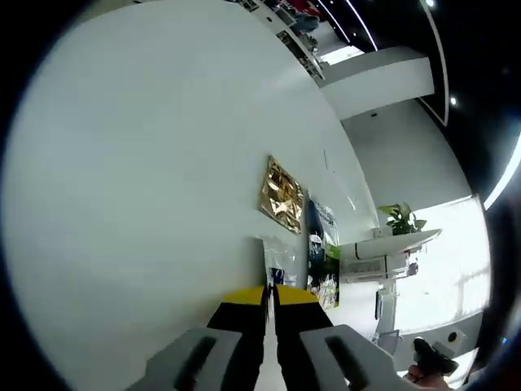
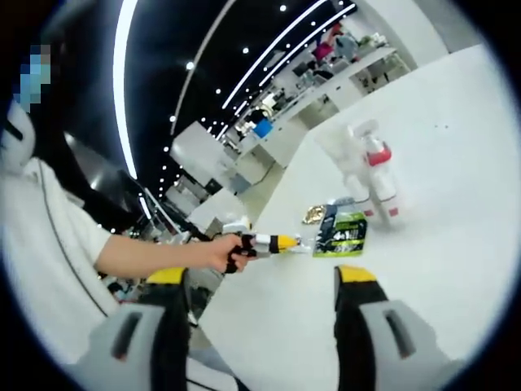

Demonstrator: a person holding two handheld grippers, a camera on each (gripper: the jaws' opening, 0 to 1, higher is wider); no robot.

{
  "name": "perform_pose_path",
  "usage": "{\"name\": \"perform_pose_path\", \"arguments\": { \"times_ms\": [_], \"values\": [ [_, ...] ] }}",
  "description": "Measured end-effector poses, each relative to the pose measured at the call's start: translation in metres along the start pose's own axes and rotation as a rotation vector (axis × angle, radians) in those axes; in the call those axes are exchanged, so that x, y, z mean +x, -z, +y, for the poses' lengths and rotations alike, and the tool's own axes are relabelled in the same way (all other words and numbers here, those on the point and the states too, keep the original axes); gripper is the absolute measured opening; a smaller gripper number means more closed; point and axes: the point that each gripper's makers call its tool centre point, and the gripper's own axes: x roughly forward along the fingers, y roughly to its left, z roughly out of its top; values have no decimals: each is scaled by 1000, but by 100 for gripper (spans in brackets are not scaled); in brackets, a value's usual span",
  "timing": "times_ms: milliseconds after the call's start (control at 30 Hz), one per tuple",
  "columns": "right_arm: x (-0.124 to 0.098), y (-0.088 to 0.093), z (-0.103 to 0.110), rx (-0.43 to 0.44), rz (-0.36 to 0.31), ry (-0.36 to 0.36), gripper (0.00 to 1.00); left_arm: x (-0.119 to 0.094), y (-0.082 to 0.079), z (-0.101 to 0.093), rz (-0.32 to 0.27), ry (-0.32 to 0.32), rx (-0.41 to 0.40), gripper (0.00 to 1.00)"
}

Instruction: Arrange the skincare products in the storage area until every visible bottle or jar stands upright without overlapping.

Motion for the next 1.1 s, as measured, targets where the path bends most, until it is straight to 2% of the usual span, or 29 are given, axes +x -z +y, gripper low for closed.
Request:
{"name": "perform_pose_path", "arguments": {
  "times_ms": [500, 767, 933, 1100],
  "values": [
    [-6, -2, -2, -17, 4, 12, 69, -1, -3, 1, -10, -36, 13, 5],
    [-8, -2, -3, -16, -1, 11, 69, -2, 0, 0, 37, -59, 28, 6],
    [-8, -2, -1, -20, 1, 2, 69, -3, 0, 2, 52, -69, 36, 11],
    [-9, 0, 1, -27, 4, -2, 69, -9, -2, 6, 65, -99, 75, 12]
  ]
}}
